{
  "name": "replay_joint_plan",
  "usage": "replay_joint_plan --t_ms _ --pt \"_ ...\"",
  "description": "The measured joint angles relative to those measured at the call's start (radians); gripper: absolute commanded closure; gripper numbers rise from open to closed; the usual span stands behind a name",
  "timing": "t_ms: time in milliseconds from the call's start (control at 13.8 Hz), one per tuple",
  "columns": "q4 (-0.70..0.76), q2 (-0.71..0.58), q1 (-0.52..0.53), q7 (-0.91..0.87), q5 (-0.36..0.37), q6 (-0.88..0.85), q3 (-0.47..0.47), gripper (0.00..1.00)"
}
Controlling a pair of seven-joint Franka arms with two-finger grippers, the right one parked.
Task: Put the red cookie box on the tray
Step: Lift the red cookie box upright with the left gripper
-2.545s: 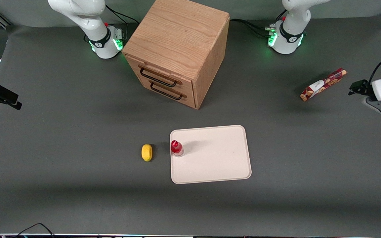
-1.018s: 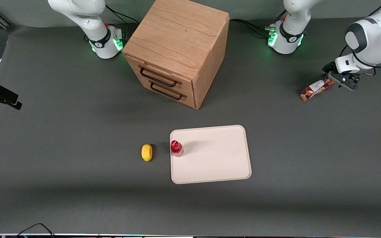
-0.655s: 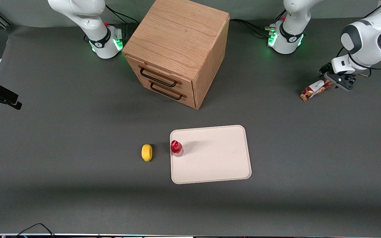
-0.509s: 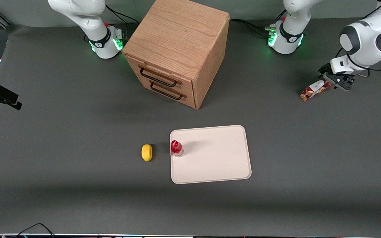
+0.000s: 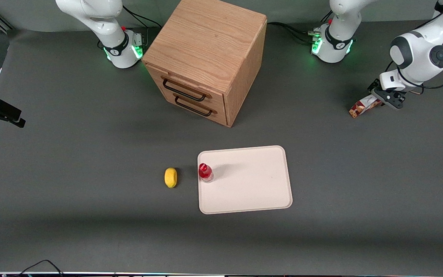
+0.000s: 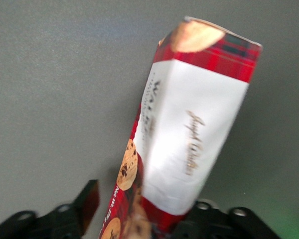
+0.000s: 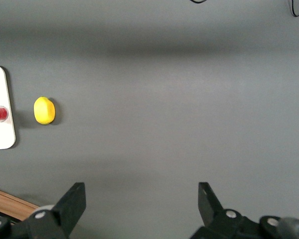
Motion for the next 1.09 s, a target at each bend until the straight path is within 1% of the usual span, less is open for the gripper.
replay_joint_plan --t_ms 436,655,800,1091 --pt "0.020 0.001 0.000 0.000 0.000 0.000 0.000 1.00" --pt "0.082 0.000 0.000 0.000 0.000 -0.031 0.000 1.00" --pt "0.171 -0.007 0.000 0.001 0.000 -0.120 -0.002 1.00" --pt "0.443 -0.046 -0.003 0.001 -0.001 -0.435 -0.033 1.00"
